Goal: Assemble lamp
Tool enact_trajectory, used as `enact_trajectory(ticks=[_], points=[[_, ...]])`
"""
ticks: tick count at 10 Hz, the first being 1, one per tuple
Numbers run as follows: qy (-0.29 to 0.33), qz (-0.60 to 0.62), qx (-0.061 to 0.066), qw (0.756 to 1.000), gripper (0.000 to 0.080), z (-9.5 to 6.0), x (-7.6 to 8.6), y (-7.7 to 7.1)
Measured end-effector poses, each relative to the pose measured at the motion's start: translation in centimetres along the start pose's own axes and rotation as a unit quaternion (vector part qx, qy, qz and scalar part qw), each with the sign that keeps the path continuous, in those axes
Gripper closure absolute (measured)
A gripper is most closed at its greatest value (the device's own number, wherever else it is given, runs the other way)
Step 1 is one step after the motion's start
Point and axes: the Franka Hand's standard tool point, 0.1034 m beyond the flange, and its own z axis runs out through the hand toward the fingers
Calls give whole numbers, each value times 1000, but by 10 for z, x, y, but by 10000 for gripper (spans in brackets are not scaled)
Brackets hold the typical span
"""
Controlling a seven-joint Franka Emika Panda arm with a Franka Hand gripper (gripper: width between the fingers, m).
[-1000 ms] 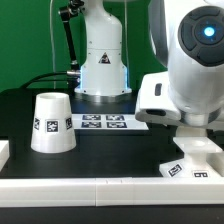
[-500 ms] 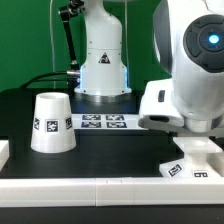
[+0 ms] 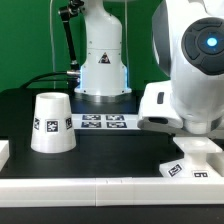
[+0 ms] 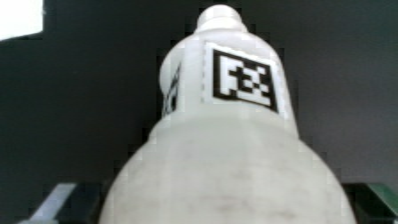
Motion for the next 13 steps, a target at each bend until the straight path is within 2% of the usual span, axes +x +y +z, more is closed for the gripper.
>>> enact_trajectory(ticks=[2,4,6,8,9,11,13], points=[[3,-2,3,1000,223,-3,1,4],[5,-18,8,1000,223,-15,1,15],[-3,-35,16,999,222,-44,-8,33],[5,-48,22,999,222,-77,-11,40],[12,-50,21,998,222,-92,-12,41],[71,-49,28,996,220,-91,2,34],[144,-48,36,988,220,-96,5,33]])
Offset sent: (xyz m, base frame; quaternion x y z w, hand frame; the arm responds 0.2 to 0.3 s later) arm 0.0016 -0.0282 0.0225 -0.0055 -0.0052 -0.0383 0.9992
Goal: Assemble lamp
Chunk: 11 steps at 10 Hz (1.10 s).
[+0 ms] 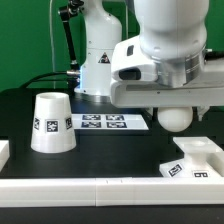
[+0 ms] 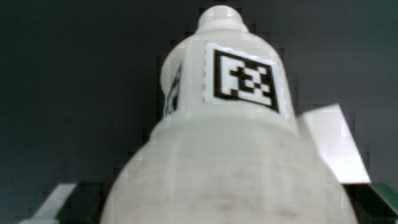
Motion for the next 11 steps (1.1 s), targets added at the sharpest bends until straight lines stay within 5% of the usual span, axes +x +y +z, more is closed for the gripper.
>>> enact_trajectory(ticks=[5,8,11], points=[[194,-65,-4,979,220,-44,-6,3],[294,-68,-4,953,220,-41,2,5],[380,-131,-33,915,220,-57,0,6]])
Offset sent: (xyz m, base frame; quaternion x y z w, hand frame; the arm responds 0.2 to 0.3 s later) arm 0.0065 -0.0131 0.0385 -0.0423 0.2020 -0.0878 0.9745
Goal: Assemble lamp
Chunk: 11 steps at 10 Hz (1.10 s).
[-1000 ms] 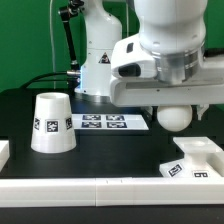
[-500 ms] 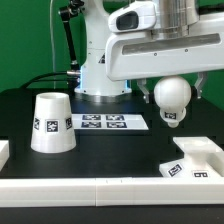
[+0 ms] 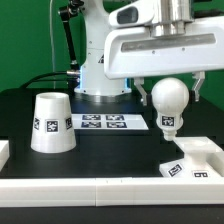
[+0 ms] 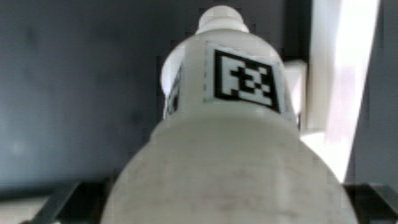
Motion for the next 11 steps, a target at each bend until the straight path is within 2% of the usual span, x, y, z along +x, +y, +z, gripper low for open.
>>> enact_trajectory(ticks=[1,2,6,9,10,11], points=[[36,-27,-4,999,220,-8,10,0],[40,-47,-5,998,220,-13,15,1],[40,-44,-2,998,220,-14,18,-4],[63,-57,2,996,220,-29,47,-16],[69,-55,3,996,220,-28,53,-19],[83,-57,0,995,220,-27,52,-17]])
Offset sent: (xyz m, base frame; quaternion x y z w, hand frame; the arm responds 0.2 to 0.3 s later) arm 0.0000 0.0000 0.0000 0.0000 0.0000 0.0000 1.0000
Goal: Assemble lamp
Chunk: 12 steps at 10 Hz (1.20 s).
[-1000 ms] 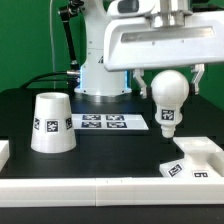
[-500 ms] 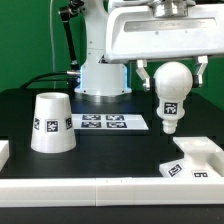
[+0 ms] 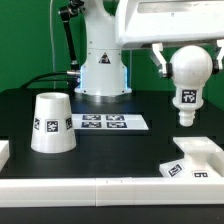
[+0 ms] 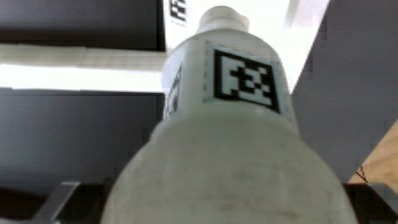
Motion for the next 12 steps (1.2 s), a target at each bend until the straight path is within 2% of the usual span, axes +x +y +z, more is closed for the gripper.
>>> enact_trajectory(ticks=[1,3,5,7,12], points=[[-1,0,0,1000,220,1,-2,0],[46,-13,-10,999,220,6,-2,3],[49,-25,-6,998,220,15,2,-9],[47,-34,-9,998,220,24,4,-5],[52,-41,-6,998,220,26,5,-15]])
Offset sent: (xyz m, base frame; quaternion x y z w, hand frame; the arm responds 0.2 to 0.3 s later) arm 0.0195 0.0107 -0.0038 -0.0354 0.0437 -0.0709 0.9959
